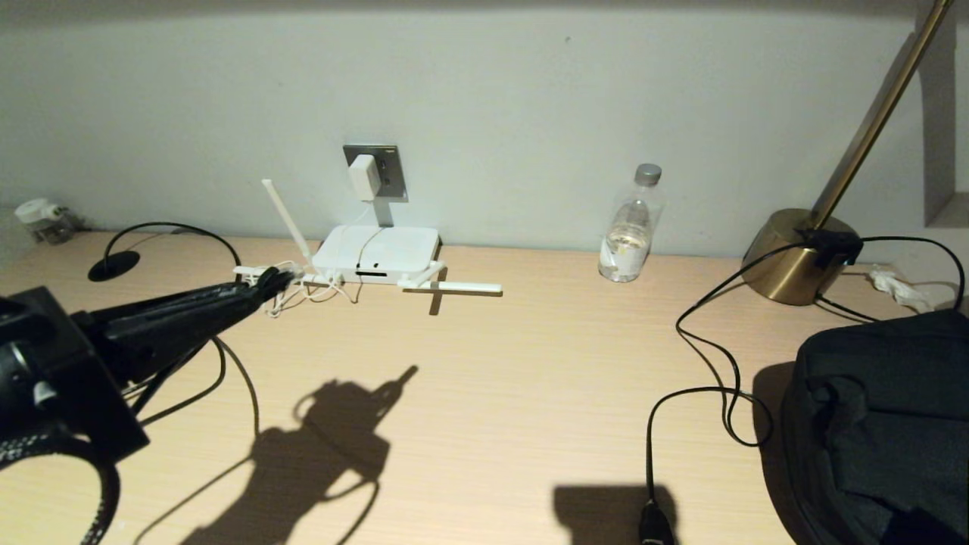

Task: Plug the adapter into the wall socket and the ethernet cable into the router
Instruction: Align cable and router interface

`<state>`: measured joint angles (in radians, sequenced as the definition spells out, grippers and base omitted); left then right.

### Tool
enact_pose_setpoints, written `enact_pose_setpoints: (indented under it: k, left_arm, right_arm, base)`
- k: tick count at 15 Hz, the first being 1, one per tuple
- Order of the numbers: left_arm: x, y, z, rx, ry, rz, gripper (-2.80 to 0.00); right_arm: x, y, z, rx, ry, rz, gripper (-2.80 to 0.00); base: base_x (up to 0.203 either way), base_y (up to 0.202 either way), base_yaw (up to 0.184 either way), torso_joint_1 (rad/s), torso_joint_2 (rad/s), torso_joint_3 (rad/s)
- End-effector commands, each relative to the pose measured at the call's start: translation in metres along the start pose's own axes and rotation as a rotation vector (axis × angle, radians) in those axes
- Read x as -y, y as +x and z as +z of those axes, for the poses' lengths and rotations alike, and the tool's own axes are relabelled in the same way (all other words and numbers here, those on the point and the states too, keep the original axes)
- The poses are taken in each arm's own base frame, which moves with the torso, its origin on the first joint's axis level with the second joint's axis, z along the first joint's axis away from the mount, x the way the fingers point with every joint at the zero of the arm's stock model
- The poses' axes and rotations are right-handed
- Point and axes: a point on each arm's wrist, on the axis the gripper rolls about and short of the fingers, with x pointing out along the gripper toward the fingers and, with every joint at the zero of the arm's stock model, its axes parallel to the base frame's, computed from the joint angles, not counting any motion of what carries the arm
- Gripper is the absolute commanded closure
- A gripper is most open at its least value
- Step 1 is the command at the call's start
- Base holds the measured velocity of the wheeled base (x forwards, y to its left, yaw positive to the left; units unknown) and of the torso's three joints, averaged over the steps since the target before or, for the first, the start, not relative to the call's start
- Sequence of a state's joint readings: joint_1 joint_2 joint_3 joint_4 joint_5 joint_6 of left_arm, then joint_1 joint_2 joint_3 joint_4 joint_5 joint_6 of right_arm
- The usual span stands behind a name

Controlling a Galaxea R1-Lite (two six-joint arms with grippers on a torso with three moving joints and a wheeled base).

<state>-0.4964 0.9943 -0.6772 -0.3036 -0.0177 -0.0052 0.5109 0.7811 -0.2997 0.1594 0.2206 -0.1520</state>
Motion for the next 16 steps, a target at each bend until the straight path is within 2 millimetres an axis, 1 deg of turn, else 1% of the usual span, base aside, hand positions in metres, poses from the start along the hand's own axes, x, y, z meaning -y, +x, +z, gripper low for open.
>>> enact_pose_setpoints:
  k: [1,2,3,4,6,8,10,12,14,16]
  left_arm:
    - [0.000,0.000,-0.001,-0.003,0.001,0.002,0.00]
    - [0.000,0.000,-0.002,-0.005,0.000,0.005,0.00]
    - [-0.001,0.000,-0.004,-0.011,0.001,0.014,0.00]
    - [-0.001,0.001,-0.005,-0.015,0.002,0.032,0.00]
    - [-0.001,0.001,-0.005,-0.017,0.002,0.040,0.00]
    - [-0.001,0.001,-0.007,-0.023,0.005,0.042,0.00]
    - [-0.002,0.006,-0.010,-0.044,0.005,0.042,0.00]
    - [-0.002,0.007,-0.020,-0.081,0.003,0.051,0.00]
    - [-0.002,0.008,-0.035,-0.134,0.003,0.067,0.00]
    - [-0.002,0.010,-0.046,-0.164,-0.007,0.072,0.00]
  right_arm:
    - [-0.004,0.015,-0.046,-0.112,0.007,0.018,0.00]
    - [-0.005,0.018,-0.057,-0.141,0.012,0.015,0.00]
    - [-0.005,0.018,-0.060,-0.160,0.017,0.007,0.00]
    - [-0.003,0.019,-0.056,-0.178,0.017,-0.021,0.00]
    - [-0.001,0.021,-0.067,-0.253,0.018,-0.164,0.00]
    - [0.001,0.019,-0.068,-0.231,0.095,-0.210,0.00]
    - [0.006,0.017,-0.069,-0.231,0.209,-0.333,0.00]
    - [0.009,0.013,-0.071,-0.197,0.302,-0.453,0.00]
    - [0.009,0.006,-0.073,-0.126,0.368,-0.580,0.00]
    - [0.004,-0.001,-0.075,-0.028,0.370,-0.670,0.00]
  base:
    - [0.000,0.000,0.000,0.000,0.00,0.000]
    - [0.000,0.000,0.000,0.000,0.00,0.000]
    - [0.000,0.000,0.000,0.000,0.00,0.000]
    - [0.000,0.000,0.000,0.000,0.00,0.000]
    - [0.000,0.000,0.000,0.000,0.00,0.000]
    - [0.000,0.000,0.000,0.000,0.00,0.000]
    - [0.000,0.000,0.000,0.000,0.00,0.000]
    - [0.000,0.000,0.000,0.000,0.00,0.000]
    - [0.000,0.000,0.000,0.000,0.00,0.000]
    - [0.000,0.000,0.000,0.000,0.00,0.000]
